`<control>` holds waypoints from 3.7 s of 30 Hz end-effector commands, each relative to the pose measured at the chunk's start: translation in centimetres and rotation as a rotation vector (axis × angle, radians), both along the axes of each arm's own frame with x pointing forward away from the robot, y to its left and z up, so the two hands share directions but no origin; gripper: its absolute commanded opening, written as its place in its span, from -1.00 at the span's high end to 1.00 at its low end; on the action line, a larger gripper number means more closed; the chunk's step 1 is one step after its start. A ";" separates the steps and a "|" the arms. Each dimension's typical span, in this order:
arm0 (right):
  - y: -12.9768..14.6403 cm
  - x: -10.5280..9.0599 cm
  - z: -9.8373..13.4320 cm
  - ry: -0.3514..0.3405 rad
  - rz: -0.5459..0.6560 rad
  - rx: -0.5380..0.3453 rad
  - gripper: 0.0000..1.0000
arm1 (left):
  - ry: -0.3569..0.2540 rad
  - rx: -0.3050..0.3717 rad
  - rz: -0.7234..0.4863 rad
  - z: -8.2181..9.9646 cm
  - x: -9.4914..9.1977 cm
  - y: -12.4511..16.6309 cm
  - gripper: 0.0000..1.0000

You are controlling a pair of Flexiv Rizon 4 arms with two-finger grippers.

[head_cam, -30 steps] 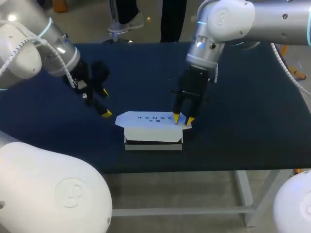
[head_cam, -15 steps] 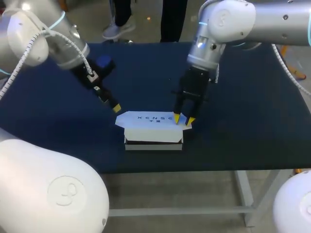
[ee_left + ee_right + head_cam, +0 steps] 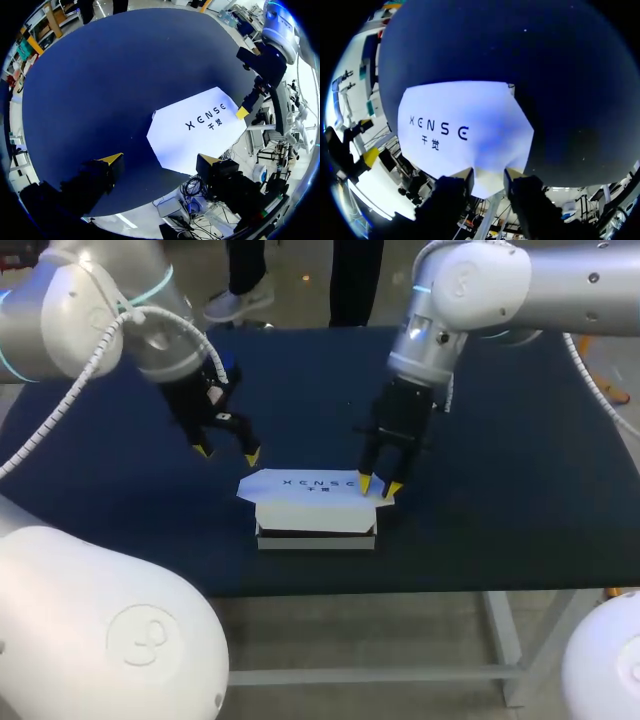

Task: Assemble the packaging by folding the flat box into shape, placing the metal phone stand inside, and closing the box properly

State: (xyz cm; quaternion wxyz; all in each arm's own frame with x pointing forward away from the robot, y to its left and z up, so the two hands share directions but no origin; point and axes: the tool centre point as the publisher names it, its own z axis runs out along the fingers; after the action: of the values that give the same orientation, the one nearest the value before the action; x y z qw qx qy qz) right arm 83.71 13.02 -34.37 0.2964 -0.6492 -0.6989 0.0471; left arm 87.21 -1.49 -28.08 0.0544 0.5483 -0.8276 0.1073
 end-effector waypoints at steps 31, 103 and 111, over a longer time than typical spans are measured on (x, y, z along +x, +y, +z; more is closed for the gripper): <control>-0.4 -0.6 -1.1 -0.017 -0.026 0.014 0.17 | 0.270 0.103 0.434 -3.1 -1.0 -3.7 0.04; -0.5 -0.7 -2.2 -0.182 -0.145 0.054 0.20 | 0.126 0.019 0.447 -8.5 -3.4 -4.3 0.09; -0.1 -1.0 -2.7 -0.291 -0.118 0.050 0.22 | 0.115 0.010 0.435 -8.7 -3.6 -4.3 0.10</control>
State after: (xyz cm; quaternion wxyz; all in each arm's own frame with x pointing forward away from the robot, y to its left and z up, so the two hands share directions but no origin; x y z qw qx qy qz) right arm 83.68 12.81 -36.91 0.2296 -0.6769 -0.6962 -0.0663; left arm 83.83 -5.83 -36.58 0.0763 0.7195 -0.6858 0.0785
